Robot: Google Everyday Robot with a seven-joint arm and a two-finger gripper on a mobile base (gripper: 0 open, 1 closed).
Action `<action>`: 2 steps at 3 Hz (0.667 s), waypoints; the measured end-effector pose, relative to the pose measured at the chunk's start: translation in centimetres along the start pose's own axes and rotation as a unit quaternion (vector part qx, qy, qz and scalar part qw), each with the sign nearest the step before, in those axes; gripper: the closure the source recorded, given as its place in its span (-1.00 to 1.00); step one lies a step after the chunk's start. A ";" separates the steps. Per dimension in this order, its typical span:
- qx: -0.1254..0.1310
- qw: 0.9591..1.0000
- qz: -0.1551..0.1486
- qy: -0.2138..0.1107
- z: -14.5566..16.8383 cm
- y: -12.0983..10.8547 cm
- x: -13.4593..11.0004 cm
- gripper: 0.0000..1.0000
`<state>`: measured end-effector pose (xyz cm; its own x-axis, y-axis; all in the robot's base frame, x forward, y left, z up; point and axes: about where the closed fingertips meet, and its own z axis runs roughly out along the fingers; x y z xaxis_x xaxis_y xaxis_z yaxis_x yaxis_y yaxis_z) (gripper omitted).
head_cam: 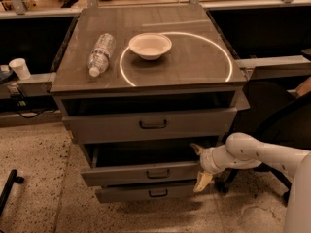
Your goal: Open middle drawer
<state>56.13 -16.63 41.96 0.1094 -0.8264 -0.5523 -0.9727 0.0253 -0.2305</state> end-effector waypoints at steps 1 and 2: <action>0.000 1.000 0.000 0.000 0.0 0.0 0.0 -1.00; -0.033 0.997 -0.002 0.070 0.7 1.6 0.4 -0.53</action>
Offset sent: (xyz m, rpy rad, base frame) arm -0.0335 -0.0038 -0.0240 -0.3453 0.1451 0.0242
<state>54.73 -16.56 40.80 0.0885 -0.8966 -0.4339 -0.9843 -0.0118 -0.1763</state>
